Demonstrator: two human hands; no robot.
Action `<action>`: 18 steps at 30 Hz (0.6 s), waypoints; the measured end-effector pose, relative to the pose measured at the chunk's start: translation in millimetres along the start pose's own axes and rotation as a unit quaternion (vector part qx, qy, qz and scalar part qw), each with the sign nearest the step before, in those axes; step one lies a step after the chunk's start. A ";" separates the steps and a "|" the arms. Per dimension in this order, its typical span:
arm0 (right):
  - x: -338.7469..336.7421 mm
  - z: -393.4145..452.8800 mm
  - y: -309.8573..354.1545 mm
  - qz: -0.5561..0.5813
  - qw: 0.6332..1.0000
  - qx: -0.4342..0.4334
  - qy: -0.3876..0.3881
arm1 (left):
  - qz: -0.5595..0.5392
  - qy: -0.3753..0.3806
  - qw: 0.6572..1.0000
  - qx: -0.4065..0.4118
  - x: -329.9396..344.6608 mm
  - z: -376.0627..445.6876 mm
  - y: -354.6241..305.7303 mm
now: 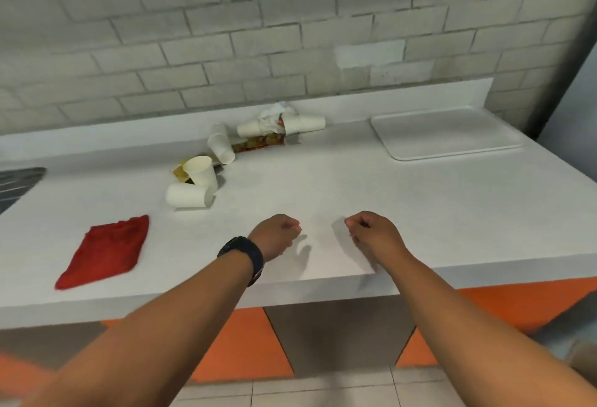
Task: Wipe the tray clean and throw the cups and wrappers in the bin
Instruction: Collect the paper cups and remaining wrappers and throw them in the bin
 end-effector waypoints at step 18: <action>84.7 71.7 52.9 -0.012 0.996 -0.048 0.079 | -0.121 -0.262 0.957 -0.037 -111.2 32.2 74.8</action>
Point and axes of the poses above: each hand's wrist, its own z-axis towards the middle knuckle, its own x-axis out of the palm, y = z × x, the point moved 4 cm from there along z, towards the middle knuckle, and after that the axes turned 5 degrees about -z, right-handed, at the moved point
